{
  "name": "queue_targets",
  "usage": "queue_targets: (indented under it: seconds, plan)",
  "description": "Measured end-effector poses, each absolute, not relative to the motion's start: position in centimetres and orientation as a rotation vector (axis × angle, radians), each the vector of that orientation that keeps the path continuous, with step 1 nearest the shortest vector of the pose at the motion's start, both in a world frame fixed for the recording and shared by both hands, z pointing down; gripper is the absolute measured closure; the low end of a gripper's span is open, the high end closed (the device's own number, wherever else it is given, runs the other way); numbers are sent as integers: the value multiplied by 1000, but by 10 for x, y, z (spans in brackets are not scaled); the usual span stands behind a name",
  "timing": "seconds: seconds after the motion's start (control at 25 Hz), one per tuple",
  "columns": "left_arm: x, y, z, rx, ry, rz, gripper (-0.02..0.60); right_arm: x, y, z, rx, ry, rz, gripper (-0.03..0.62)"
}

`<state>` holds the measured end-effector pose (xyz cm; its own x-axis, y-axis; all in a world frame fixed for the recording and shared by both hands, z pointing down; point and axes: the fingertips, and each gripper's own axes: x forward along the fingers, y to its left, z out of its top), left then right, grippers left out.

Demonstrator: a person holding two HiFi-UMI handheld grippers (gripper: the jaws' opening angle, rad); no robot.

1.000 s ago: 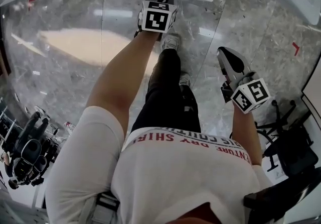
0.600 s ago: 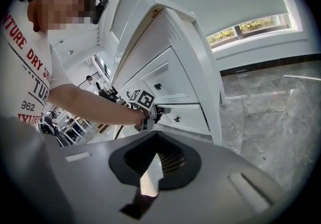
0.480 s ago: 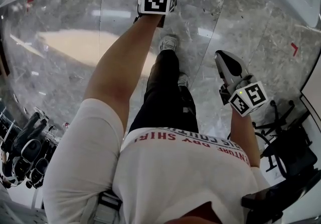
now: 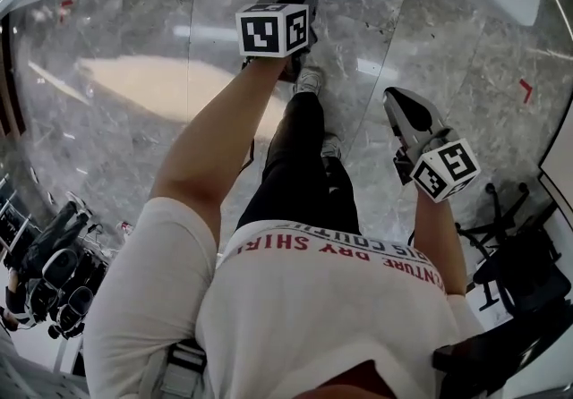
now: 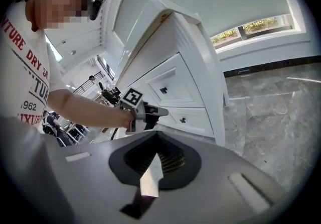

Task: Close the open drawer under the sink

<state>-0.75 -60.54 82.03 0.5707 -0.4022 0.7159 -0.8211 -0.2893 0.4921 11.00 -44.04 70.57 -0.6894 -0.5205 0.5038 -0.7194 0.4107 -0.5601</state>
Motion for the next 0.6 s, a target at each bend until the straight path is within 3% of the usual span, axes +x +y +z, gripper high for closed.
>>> queue_targets:
  seconds: [0.28, 0.6]
  plan:
    - [-6, -468, 651, 2024, -705, 391, 580, 87, -412, 602, 953, -2545, 1076, 594]
    - [-12, -299, 425, 2377, -743, 276, 580, 46, -283, 441, 738, -2691, 865, 594]
